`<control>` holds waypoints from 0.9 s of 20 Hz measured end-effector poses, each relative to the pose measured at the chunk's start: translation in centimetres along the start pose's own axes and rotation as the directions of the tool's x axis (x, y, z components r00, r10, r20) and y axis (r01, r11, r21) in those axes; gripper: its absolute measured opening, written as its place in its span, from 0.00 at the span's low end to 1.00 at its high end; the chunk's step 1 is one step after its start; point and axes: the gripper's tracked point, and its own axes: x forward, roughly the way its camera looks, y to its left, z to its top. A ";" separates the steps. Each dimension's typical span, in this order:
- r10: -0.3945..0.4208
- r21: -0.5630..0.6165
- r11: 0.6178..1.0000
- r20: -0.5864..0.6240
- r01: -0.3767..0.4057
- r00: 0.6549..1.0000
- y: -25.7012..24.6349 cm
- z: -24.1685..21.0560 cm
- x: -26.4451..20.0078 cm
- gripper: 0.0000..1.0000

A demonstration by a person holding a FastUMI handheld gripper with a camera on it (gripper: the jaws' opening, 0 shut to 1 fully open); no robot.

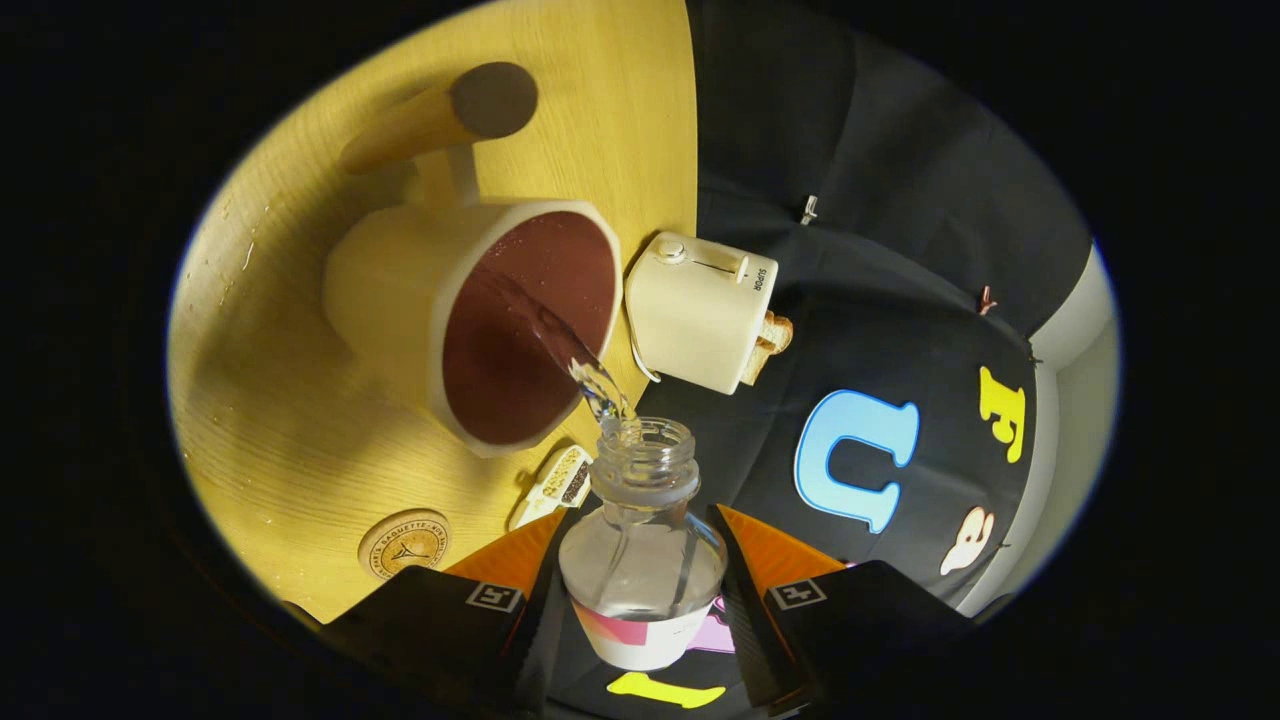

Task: Take the bottle from table, then pour the juice into the cup, finally place the bottle on the coaster

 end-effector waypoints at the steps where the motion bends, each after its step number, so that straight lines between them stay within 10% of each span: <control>1: -0.001 -0.011 1.000 0.006 0.001 1.000 0.0 0.1 0.0 0.74; 18: 0.022 -0.139 0.990 0.027 -0.018 0.999 0.5 -0.3 -0.5 0.74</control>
